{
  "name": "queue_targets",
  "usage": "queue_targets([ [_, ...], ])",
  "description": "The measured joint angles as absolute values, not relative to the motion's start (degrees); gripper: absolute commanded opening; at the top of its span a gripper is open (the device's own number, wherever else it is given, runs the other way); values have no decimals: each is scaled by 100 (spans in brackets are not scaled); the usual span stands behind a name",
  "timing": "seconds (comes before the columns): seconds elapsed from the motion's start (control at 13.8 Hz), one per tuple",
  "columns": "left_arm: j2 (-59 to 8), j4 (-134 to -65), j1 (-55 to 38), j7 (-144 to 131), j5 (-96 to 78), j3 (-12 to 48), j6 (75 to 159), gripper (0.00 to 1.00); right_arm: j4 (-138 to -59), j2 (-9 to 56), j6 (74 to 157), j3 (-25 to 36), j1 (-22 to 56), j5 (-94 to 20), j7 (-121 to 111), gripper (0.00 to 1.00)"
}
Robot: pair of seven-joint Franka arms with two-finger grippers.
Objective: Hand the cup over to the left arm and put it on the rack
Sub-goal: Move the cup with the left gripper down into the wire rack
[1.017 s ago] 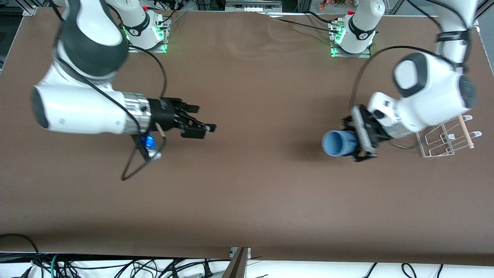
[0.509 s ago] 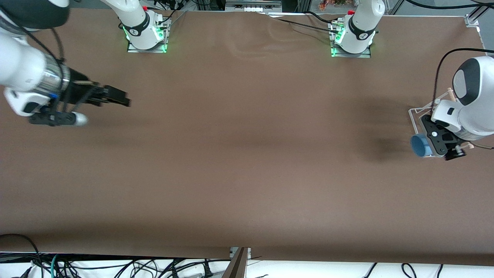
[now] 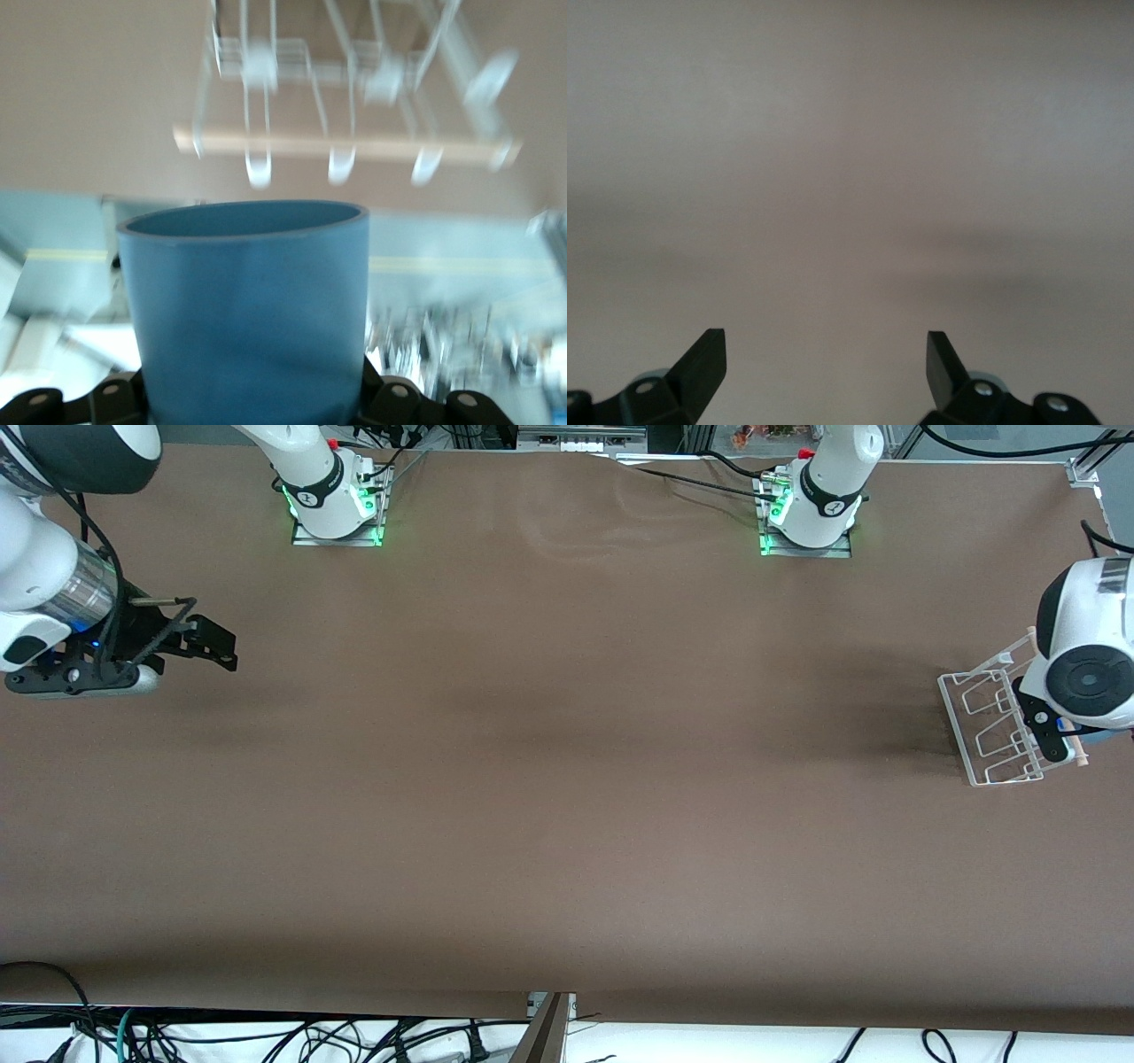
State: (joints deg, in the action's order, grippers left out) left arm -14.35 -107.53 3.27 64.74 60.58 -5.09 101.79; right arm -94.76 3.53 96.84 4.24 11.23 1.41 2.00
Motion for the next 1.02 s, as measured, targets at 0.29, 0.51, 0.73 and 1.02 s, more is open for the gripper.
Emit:
queue_targets([
  [0.29,-1567,-11391,387,5978,7139,-490,10551,0,-9474,340,9724,402,1453,458,222,100],
  [0.51,-1701,-11399,403,5582,7528,-271,10608,0,-9470,335,9724,469,1460,421,225,100],
  [0.73,-2043,-11404,402,4998,8150,-96,10609,0,-9454,322,9724,531,1457,189,224,100],
  [1.02,-2361,-11403,431,4610,8931,-83,10612,0,-9337,316,9720,533,1463,22,205,100],
])
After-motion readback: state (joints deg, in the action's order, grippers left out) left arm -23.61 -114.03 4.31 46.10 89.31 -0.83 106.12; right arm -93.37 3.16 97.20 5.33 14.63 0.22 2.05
